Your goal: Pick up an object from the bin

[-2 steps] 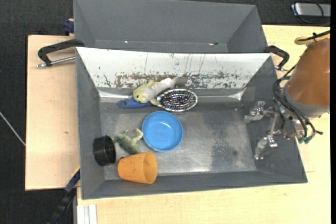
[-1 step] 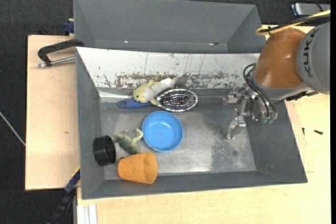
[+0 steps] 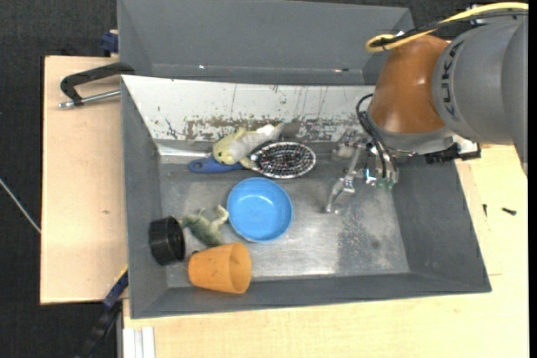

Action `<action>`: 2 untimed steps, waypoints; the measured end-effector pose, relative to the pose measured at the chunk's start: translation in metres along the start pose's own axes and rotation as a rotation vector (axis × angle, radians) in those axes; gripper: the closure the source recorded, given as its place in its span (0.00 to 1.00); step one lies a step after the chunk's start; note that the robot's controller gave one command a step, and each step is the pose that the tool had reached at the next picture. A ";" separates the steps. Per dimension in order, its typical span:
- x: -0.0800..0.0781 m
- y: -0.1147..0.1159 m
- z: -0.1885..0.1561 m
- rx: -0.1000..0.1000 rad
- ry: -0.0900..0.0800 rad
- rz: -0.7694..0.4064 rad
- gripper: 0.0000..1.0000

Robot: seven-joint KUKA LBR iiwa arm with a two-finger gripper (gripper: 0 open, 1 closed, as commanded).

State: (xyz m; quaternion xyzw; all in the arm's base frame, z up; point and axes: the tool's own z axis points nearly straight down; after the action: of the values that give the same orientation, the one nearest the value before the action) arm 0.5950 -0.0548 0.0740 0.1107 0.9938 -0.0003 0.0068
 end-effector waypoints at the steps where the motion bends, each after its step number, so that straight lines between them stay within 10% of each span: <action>1: 0.001 0.036 0.000 0.001 -0.001 0.163 0.00; 2: 0.011 0.088 -0.009 0.001 0.004 0.262 0.00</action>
Offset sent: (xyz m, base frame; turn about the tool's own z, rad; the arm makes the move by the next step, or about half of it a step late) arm 0.0031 0.0373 -0.0040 0.1622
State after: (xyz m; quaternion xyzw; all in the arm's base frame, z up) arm 0.6037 0.0331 0.0828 0.2396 0.9709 0.0002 0.0046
